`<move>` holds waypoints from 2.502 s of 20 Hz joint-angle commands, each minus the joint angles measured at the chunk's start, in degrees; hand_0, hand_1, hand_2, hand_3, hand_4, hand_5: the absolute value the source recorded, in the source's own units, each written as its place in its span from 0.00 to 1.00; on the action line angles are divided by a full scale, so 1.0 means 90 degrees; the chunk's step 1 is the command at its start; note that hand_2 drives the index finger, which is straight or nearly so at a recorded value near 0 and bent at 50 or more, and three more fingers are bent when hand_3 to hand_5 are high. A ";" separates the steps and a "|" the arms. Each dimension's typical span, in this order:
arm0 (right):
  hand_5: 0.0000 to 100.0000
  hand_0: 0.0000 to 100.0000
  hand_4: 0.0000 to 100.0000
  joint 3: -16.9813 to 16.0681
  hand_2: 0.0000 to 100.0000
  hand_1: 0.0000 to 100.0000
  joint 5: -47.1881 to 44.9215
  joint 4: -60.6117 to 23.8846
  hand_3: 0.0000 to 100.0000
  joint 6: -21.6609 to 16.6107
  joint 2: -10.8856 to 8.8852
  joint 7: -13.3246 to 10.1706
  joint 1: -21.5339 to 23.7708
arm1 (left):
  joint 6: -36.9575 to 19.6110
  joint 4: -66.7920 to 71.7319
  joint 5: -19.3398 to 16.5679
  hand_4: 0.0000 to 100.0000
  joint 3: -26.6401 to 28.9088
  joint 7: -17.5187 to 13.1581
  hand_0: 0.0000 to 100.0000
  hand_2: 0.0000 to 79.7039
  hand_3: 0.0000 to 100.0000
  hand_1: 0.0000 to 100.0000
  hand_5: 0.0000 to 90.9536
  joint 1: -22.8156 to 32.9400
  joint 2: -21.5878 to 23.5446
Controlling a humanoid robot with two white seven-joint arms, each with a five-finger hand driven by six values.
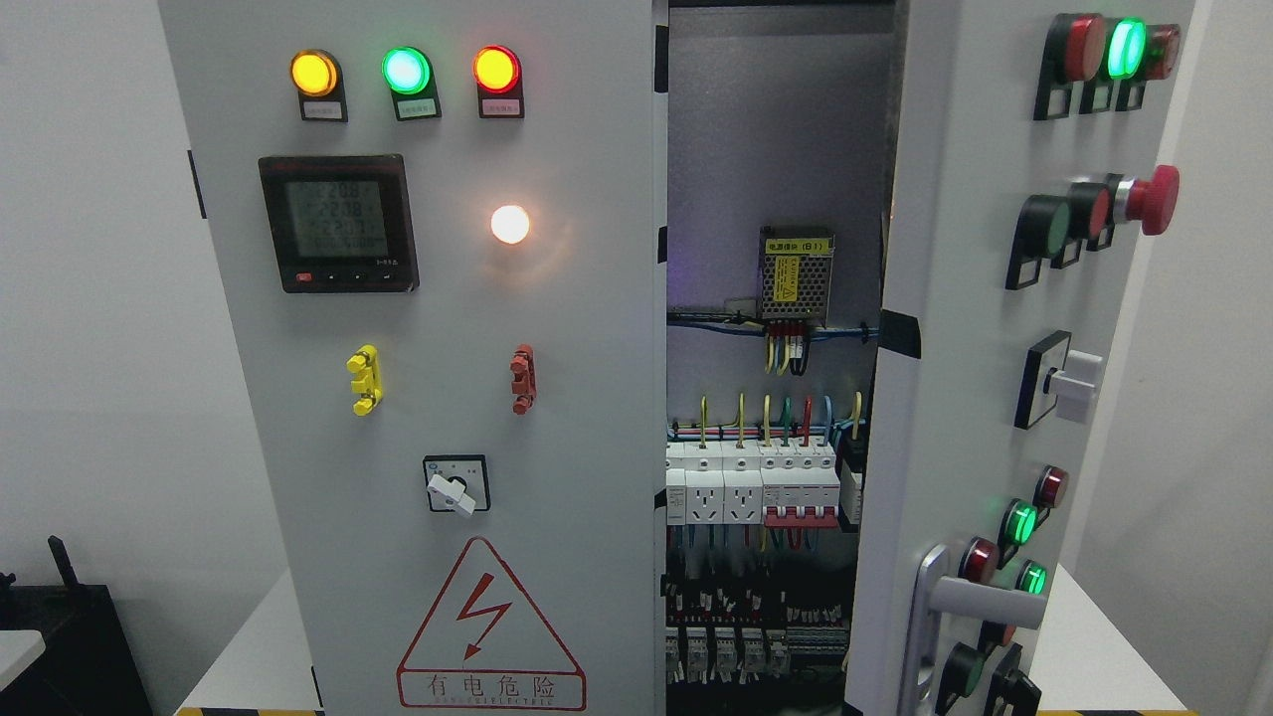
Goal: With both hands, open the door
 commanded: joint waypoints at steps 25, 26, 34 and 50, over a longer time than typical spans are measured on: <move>0.00 0.00 0.00 0.0000 0.00 0.00 0.0000 0.0000 0.00 0.0006 0.0000 -0.0004 0.0001 | -0.1054 -0.6325 0.5936 0.04 0.0141 -0.0335 0.00 0.00 0.00 0.00 0.00 -0.0545 0.6390; 0.00 0.00 0.00 0.0000 0.00 0.00 0.0000 0.0000 0.00 0.0006 0.0000 -0.0004 0.0001 | -0.1123 -0.6325 0.5946 0.04 0.0141 -0.0335 0.00 0.00 0.00 0.00 0.00 -0.0545 0.6410; 0.00 0.00 0.00 0.0000 0.00 0.00 0.0000 0.0000 0.00 0.0006 0.0000 -0.0004 0.0001 | -0.1144 -0.6354 0.6482 0.04 0.0161 -0.0568 0.00 0.00 0.00 0.00 0.00 -0.0643 0.6683; 0.00 0.00 0.00 0.0000 0.00 0.00 0.0000 0.0000 0.00 0.0006 0.0000 -0.0004 0.0001 | -0.1085 -0.6530 0.7254 0.04 0.0444 -0.2102 0.00 0.00 0.00 0.00 0.00 -0.1911 0.6898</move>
